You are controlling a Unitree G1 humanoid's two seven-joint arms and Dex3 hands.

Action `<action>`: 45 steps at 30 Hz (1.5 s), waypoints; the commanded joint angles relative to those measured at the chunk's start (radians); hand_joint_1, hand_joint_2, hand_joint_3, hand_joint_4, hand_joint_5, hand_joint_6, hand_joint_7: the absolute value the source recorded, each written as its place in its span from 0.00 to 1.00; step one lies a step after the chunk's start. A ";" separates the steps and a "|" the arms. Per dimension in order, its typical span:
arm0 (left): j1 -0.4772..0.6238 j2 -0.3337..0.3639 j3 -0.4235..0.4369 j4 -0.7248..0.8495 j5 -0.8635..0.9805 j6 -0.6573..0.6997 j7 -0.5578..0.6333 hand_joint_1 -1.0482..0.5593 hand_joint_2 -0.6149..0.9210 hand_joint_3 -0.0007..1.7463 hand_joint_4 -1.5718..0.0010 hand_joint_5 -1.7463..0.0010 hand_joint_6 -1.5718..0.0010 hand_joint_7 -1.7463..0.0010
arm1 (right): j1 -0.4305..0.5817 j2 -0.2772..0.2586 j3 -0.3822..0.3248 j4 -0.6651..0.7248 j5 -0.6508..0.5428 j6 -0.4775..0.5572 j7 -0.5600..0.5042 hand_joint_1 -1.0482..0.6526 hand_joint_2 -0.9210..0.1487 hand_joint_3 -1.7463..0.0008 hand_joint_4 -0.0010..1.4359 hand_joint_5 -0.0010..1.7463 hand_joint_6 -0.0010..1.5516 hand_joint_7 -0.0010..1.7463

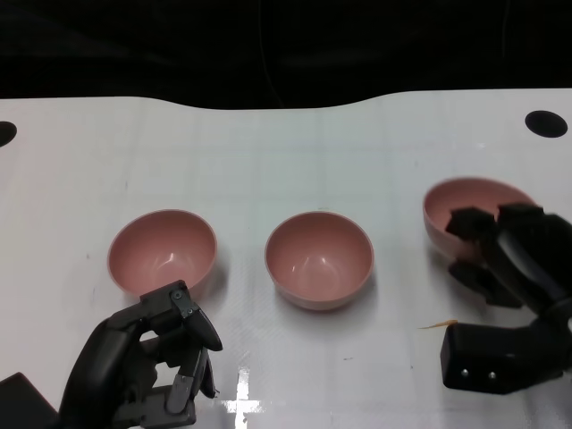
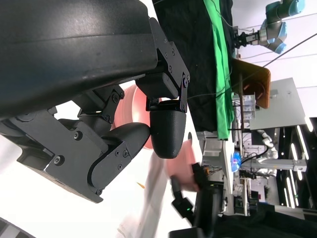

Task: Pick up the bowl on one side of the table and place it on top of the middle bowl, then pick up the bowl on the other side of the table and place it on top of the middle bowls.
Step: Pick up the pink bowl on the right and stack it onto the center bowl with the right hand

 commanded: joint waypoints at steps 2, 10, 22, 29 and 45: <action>0.005 0.010 0.008 -0.008 -0.005 0.004 0.008 0.53 0.73 0.69 0.46 0.02 0.50 0.14 | -0.001 0.001 -0.011 -0.144 0.026 -0.032 -0.044 0.52 0.42 0.37 0.67 1.00 0.47 1.00; 0.005 0.012 0.010 -0.007 -0.011 0.003 0.004 0.54 0.74 0.69 0.47 0.02 0.50 0.14 | 0.006 0.051 0.005 -0.277 0.100 -0.118 -0.015 0.53 0.57 0.23 0.68 1.00 0.49 1.00; -0.001 0.007 0.004 0.004 0.004 -0.010 0.011 0.52 0.74 0.66 0.47 0.01 0.51 0.13 | -0.082 0.101 0.089 -0.195 0.036 -0.196 -0.037 0.56 0.69 0.22 0.70 1.00 0.51 1.00; -0.007 0.003 0.005 0.012 0.008 -0.014 0.012 0.53 0.74 0.68 0.47 0.02 0.51 0.13 | -0.126 0.123 0.142 -0.088 0.014 -0.225 -0.055 0.54 0.59 0.34 0.70 1.00 0.50 1.00; 0.017 -0.004 -0.008 -0.027 0.003 0.003 0.020 0.54 0.75 0.66 0.47 0.02 0.50 0.15 | -0.185 0.184 0.266 0.123 -0.044 -0.200 -0.015 0.55 0.55 0.43 0.64 1.00 0.49 0.91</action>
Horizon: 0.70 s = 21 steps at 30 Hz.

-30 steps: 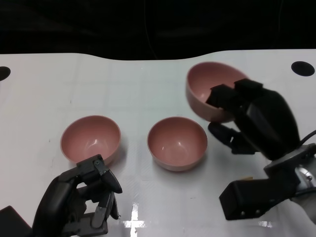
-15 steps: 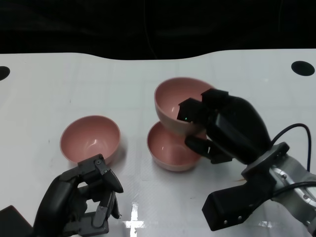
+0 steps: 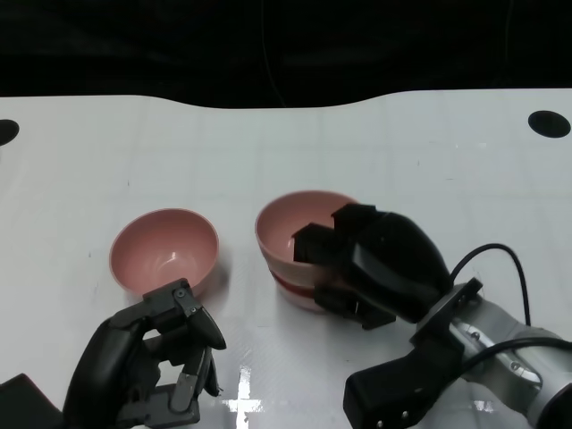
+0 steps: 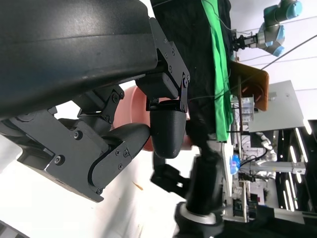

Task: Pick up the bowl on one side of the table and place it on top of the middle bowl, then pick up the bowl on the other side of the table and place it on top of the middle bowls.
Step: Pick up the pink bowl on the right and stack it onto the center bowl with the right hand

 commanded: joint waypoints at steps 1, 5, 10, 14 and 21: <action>0.013 0.005 0.001 -0.015 -0.003 0.003 0.010 0.54 0.75 0.66 0.47 0.03 0.50 0.15 | -0.033 -0.001 0.027 0.029 -0.008 0.037 0.070 0.52 0.47 0.55 0.63 0.93 0.52 0.74; 0.014 0.004 -0.002 -0.019 -0.002 0.001 0.009 0.54 0.74 0.67 0.47 0.03 0.50 0.15 | -0.025 -0.014 0.068 -0.039 -0.070 0.199 0.260 0.35 0.03 0.86 0.50 0.25 0.51 0.07; 0.016 0.003 -0.004 -0.020 0.000 0.000 0.008 0.54 0.73 0.68 0.47 0.03 0.50 0.16 | 0.003 -0.028 0.083 -0.128 -0.094 0.298 0.356 0.21 0.00 0.78 0.33 0.07 0.33 0.00; 0.017 0.003 -0.005 -0.019 0.000 0.001 0.010 0.54 0.73 0.68 0.47 0.03 0.49 0.17 | 0.021 -0.040 0.079 -0.198 -0.085 0.335 0.412 0.17 0.00 0.75 0.29 0.05 0.27 0.00; 0.013 0.004 -0.002 -0.012 0.000 -0.003 0.009 0.54 0.73 0.67 0.47 0.03 0.49 0.17 | 0.089 -0.056 0.018 -0.324 -0.004 0.316 0.388 0.15 0.00 0.76 0.29 0.05 0.24 0.00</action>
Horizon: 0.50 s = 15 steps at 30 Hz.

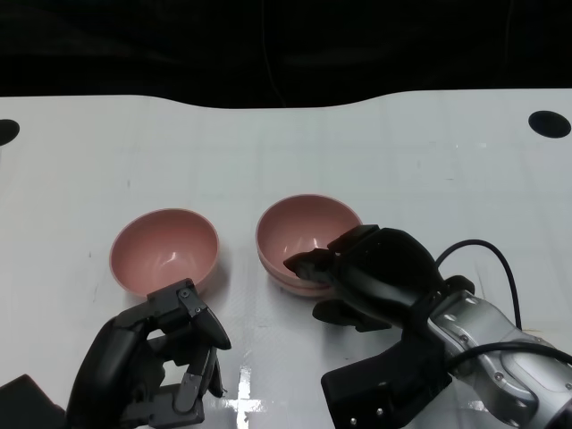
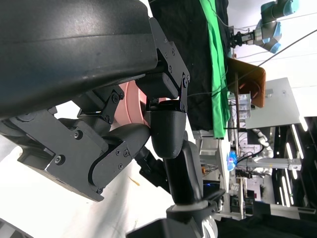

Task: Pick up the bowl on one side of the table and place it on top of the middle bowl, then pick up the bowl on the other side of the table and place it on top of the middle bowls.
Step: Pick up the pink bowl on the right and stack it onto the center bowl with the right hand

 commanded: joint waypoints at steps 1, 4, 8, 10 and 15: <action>0.009 0.010 0.006 0.002 0.002 -0.006 0.008 0.54 0.73 0.67 0.47 0.03 0.49 0.17 | 0.040 -0.023 -0.045 -0.081 0.050 -0.008 0.001 0.15 0.00 0.76 0.28 0.05 0.24 0.00; 0.010 0.011 0.006 0.002 0.005 -0.006 0.010 0.54 0.73 0.68 0.46 0.03 0.49 0.17 | 0.077 -0.032 -0.072 -0.142 0.061 -0.006 -0.015 0.15 0.00 0.76 0.27 0.05 0.23 0.00; 0.006 0.012 0.008 0.010 0.006 -0.016 0.007 0.53 0.73 0.67 0.46 0.03 0.49 0.17 | 0.139 -0.046 -0.128 -0.222 0.115 -0.039 -0.038 0.18 0.00 0.78 0.27 0.05 0.22 0.00; 0.004 0.013 0.009 0.015 0.011 -0.022 0.009 0.53 0.74 0.66 0.46 0.03 0.49 0.17 | 0.173 -0.054 -0.158 -0.264 0.151 -0.054 -0.035 0.19 0.00 0.79 0.27 0.05 0.22 0.00; 0.005 0.013 0.012 0.016 0.009 -0.018 0.011 0.53 0.74 0.66 0.46 0.03 0.49 0.16 | 0.268 -0.075 -0.225 -0.349 0.248 -0.099 -0.024 0.22 0.00 0.80 0.25 0.05 0.20 0.00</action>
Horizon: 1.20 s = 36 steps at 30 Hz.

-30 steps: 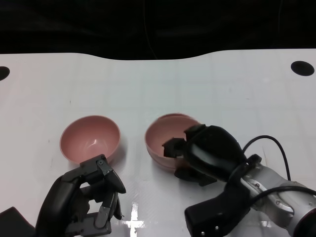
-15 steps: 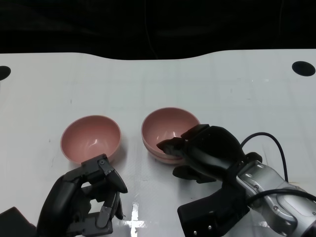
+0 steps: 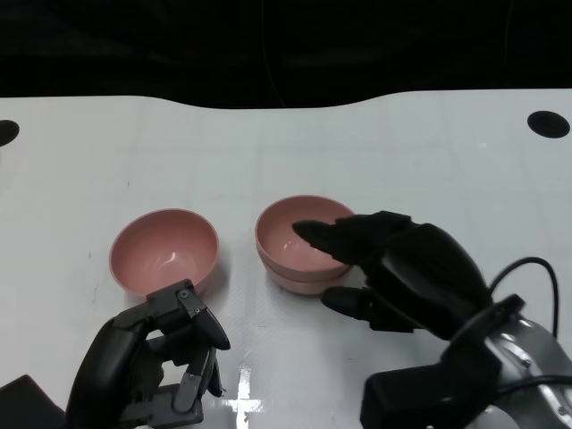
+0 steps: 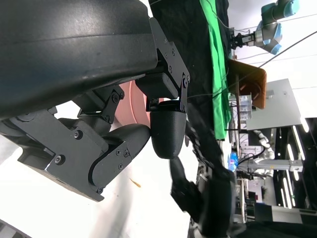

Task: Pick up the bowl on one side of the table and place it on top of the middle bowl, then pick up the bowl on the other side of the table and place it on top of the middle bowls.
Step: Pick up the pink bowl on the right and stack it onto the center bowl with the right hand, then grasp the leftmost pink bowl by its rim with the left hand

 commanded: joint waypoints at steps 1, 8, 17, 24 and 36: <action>0.007 0.012 0.010 0.007 0.002 -0.012 0.009 0.54 0.74 0.66 0.46 0.03 0.49 0.16 | 0.060 -0.028 -0.047 -0.039 0.064 -0.053 -0.010 0.23 0.00 0.81 0.25 0.06 0.20 0.00; 0.020 0.016 0.016 0.002 -0.008 -0.015 0.002 0.53 0.74 0.67 0.46 0.03 0.49 0.16 | 0.191 -0.053 -0.127 -0.088 0.175 -0.166 -0.015 0.28 0.00 0.88 0.26 0.09 0.22 0.01; 0.021 0.026 0.024 -0.021 -0.028 0.016 0.001 0.52 0.76 0.64 0.49 0.04 0.52 0.15 | 0.337 -0.033 -0.200 -0.148 0.273 -0.227 -0.011 0.38 0.00 0.93 0.33 0.23 0.34 0.06; 0.019 0.026 0.031 -0.024 -0.039 0.023 -0.001 0.52 0.76 0.65 0.49 0.04 0.52 0.15 | 0.382 -0.014 -0.220 -0.160 0.323 -0.257 -0.010 0.39 0.00 0.94 0.33 0.25 0.35 0.06; 0.013 0.043 0.071 -0.071 0.031 -0.035 0.052 0.52 0.87 0.35 0.58 0.46 0.48 0.93 | 0.489 0.119 -0.264 -0.095 0.587 -0.335 0.015 0.58 0.32 0.45 0.47 0.84 0.49 0.59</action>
